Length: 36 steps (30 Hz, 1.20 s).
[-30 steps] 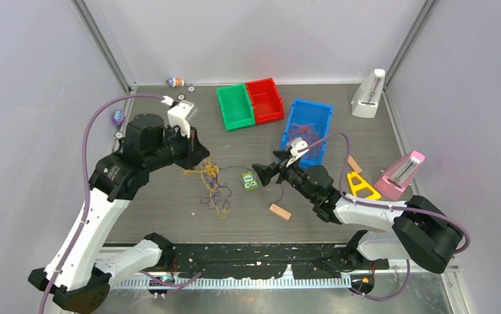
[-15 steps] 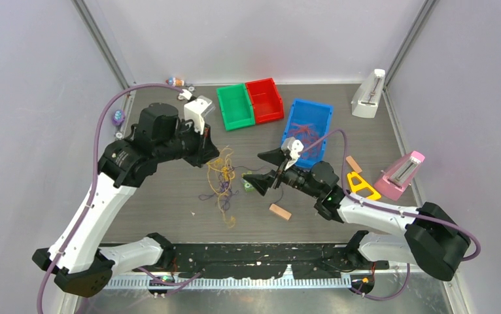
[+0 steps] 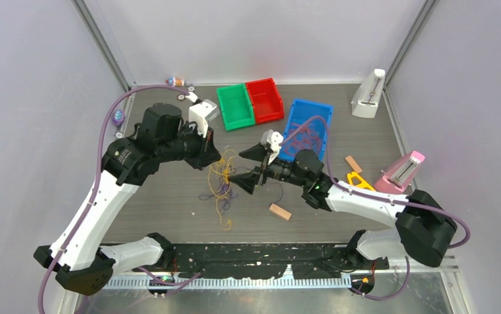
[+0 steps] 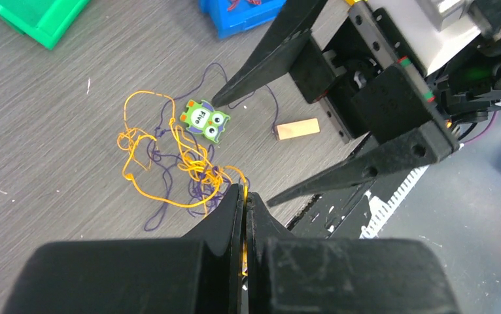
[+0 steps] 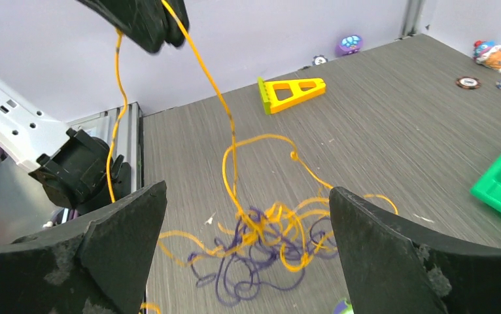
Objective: Untangle the cables
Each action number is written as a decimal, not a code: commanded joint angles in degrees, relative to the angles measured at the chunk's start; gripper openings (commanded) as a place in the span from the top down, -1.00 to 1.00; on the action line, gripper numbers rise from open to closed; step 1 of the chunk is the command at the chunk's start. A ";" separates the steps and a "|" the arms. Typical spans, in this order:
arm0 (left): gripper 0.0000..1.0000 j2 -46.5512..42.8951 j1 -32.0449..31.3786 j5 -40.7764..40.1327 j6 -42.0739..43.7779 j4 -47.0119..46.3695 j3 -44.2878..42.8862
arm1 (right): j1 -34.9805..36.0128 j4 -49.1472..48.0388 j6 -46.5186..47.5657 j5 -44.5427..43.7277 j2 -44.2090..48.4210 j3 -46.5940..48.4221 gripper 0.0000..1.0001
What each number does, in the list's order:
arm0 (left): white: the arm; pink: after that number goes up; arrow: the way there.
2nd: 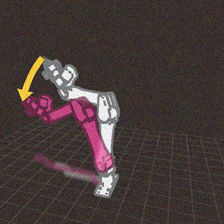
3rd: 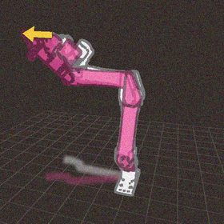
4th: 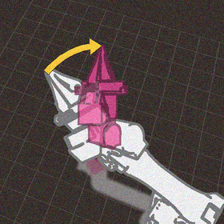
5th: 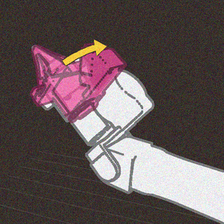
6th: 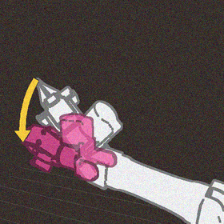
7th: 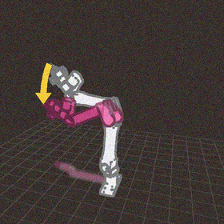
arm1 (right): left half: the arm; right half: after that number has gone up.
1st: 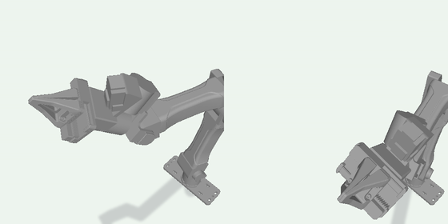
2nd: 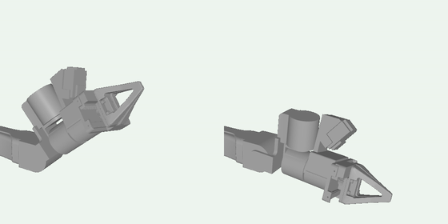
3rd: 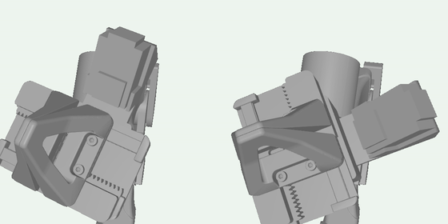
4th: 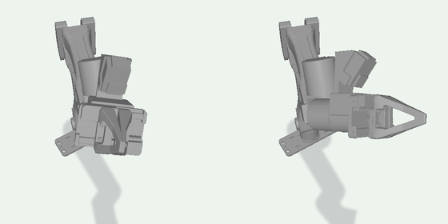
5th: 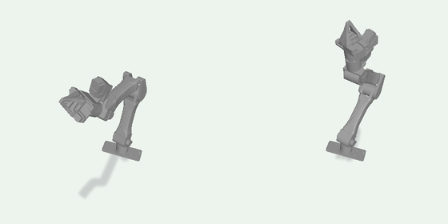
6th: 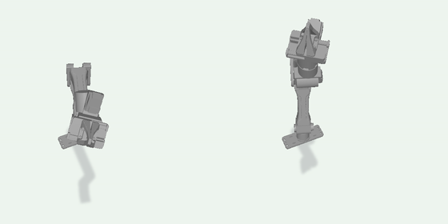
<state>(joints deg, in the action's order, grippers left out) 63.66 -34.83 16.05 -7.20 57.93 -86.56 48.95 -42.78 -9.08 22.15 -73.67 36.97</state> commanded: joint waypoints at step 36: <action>1.00 -13.74 -0.18 -46.49 1.51 -4.83 -6.78 | -0.13 20.46 -21.00 -52.17 5.13 -13.08 0.80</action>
<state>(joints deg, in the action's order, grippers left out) 46.59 -34.87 -23.44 -6.90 51.20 -94.98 49.25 -32.03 -29.19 -19.79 -74.15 22.72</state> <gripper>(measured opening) 0.004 0.110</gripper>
